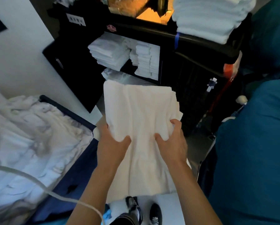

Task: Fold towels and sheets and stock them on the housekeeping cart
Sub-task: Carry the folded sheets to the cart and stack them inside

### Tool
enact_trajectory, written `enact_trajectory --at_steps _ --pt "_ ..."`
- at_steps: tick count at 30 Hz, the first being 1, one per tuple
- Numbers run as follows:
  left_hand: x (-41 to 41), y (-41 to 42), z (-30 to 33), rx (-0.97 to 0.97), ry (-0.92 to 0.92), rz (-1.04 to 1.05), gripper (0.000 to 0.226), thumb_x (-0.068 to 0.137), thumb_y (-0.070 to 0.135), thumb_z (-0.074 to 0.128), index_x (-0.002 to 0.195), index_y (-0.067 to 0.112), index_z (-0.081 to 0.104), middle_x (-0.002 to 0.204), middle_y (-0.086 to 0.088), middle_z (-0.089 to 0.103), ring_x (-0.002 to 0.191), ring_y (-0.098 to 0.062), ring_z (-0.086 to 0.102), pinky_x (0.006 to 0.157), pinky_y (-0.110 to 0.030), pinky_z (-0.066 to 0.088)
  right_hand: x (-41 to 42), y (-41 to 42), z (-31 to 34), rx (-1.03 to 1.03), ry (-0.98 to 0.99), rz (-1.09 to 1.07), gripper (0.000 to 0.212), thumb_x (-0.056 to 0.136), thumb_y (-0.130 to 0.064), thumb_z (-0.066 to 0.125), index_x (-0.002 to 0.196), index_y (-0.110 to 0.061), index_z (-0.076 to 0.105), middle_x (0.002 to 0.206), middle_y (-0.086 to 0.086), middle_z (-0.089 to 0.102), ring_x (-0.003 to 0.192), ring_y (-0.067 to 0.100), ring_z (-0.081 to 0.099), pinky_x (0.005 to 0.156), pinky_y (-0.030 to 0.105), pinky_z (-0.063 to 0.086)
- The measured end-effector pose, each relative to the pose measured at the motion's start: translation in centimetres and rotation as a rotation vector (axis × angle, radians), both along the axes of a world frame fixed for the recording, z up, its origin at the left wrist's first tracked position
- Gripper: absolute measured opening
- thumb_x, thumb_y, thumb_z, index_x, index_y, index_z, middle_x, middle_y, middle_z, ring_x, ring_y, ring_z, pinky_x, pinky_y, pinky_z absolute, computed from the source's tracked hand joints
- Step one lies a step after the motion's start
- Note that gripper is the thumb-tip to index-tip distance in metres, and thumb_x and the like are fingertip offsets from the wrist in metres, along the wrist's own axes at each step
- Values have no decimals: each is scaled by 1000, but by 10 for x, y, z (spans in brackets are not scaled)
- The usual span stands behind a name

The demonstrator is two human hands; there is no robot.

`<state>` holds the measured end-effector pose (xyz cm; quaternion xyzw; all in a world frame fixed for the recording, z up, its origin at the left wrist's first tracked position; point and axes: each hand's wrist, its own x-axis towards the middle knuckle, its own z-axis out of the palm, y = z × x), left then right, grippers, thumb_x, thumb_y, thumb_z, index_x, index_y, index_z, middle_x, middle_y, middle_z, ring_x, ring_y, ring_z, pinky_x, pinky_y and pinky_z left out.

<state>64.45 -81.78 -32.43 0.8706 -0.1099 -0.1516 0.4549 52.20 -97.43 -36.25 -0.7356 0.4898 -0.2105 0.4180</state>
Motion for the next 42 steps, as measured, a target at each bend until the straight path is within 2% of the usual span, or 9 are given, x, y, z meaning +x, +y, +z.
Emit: enact_trajectory --at_steps 3,6,9,12,17,23,28,33,42 --pt "26 -9 -6 7 -13 23 65 71 48 75 111 63 27 105 21 58 86 -1 63 60 -27 51 29 -12 -4 2 -8 22 70 83 -45 75 137 -45 30 133 -9 56 100 12 51 82 32 41" --pt "57 -22 -12 22 -42 22 60 72 43 77 96 72 30 96 24 57 84 7 62 56 -17 45 60 -24 -10 -5 2 31 70 82 -45 75 137 -46 30 135 -10 55 101 12 53 82 32 43" --pt "95 -37 -24 12 -18 33 57 75 40 78 89 65 28 92 24 57 76 3 62 53 -16 44 98 -41 -17 -13 33 58 71 84 -45 75 137 -44 29 137 -9 55 103 14 56 81 32 45" --pt "146 -54 -35 -28 31 37 64 76 41 79 105 58 25 99 23 53 86 0 59 60 -24 47 148 -61 -20 -37 81 78 71 85 -44 75 139 -43 28 141 -6 53 104 14 54 80 31 42" --pt "237 -70 -54 -71 83 95 67 74 41 79 107 56 23 102 23 54 89 1 58 62 -18 43 244 -84 -23 -69 134 140 70 86 -43 74 139 -41 27 140 -4 53 104 14 55 83 33 45" --pt "314 -71 -75 -64 138 156 65 68 47 76 113 52 29 108 16 58 93 -9 62 74 -35 54 326 -91 -34 -59 162 190 70 86 -42 75 139 -41 29 142 -6 53 117 19 58 88 35 48" --pt "350 -76 -92 -72 163 192 66 68 48 77 115 45 32 102 24 53 87 1 57 62 -23 44 370 -102 -44 -55 198 230 70 86 -45 74 139 -42 28 139 -8 53 116 19 59 87 35 47" --pt "382 -91 -112 -63 156 244 66 73 38 84 110 47 30 96 27 50 82 6 54 60 -16 38 406 -118 -62 -69 191 265 69 87 -45 73 139 -41 28 119 -19 44 112 15 56 86 36 48" --pt "415 -133 -160 -54 172 324 68 75 37 83 113 48 28 98 28 48 84 6 52 60 -21 42 452 -166 -114 -78 180 335 68 88 -44 74 140 -40 30 117 -20 41 99 6 45 83 31 42"
